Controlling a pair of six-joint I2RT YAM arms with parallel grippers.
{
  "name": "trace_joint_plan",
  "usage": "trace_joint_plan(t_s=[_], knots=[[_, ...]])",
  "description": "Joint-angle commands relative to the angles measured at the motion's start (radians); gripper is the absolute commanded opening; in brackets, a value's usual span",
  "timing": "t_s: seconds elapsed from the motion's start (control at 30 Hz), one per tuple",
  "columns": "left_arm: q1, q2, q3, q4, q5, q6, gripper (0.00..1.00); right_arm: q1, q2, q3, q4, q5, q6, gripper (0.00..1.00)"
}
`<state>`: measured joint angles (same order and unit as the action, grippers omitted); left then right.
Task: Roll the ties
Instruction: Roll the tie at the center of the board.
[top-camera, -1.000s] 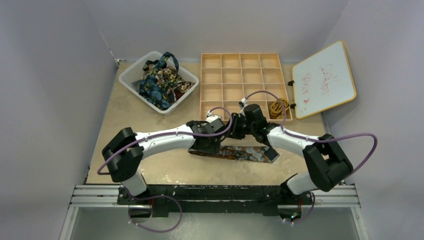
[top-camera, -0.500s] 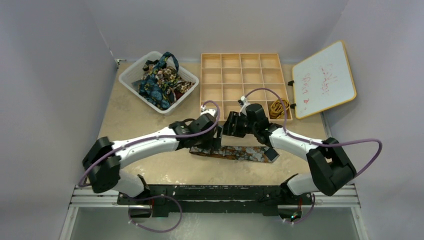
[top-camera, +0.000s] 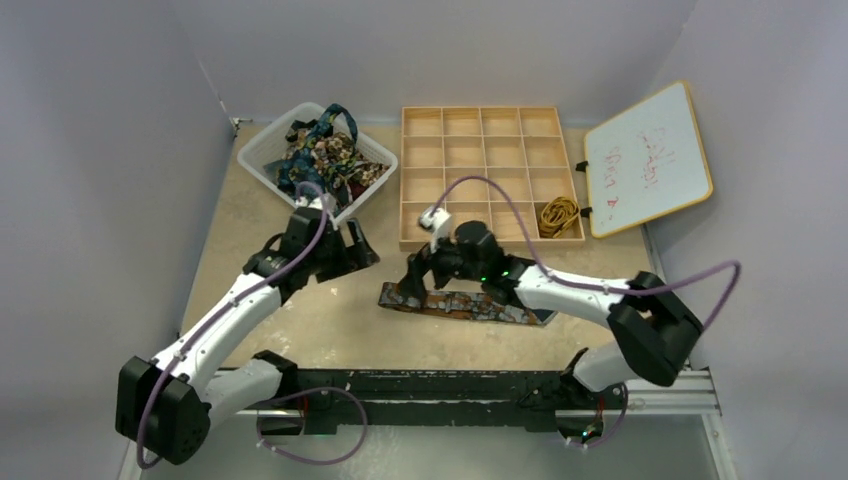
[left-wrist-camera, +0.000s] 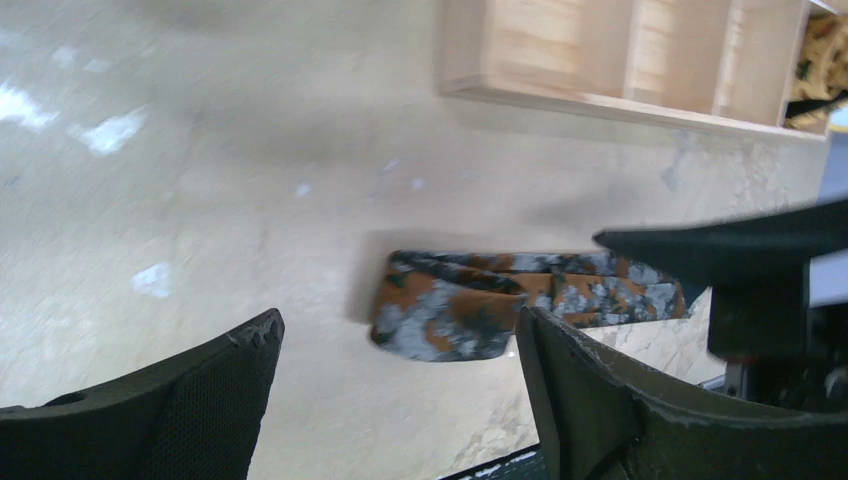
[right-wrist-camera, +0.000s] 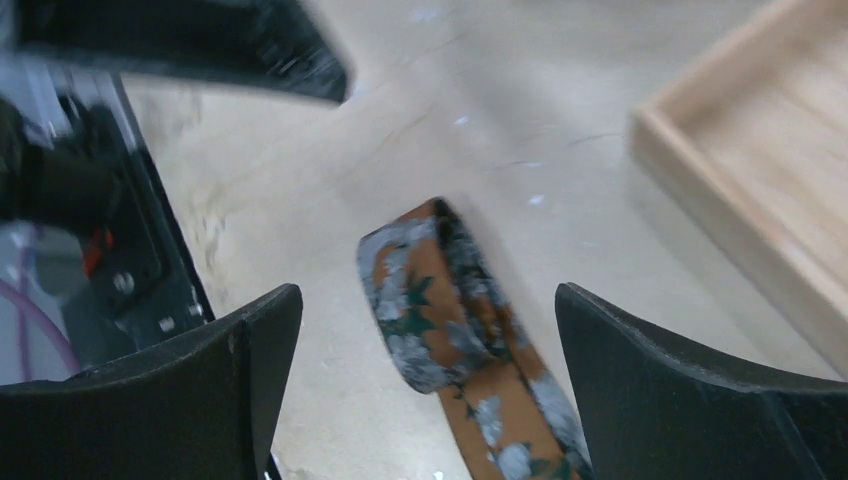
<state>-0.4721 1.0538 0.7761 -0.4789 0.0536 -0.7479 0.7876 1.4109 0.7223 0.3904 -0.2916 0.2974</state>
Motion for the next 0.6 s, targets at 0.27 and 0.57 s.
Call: trace_joint_plan(t_s=[0.27,0.57], knots=[[0.340,-0.123,-0.236,0.086,0.353,-0.010,0.86,0.207,0.178,0.151,-0.172,0.149,-0.453,0.99],[0.357,-0.112,-0.262,0.100,0.372,0.004,0.85,0.224,0.343,0.264,-0.264,0.140,-0.520,0.93]])
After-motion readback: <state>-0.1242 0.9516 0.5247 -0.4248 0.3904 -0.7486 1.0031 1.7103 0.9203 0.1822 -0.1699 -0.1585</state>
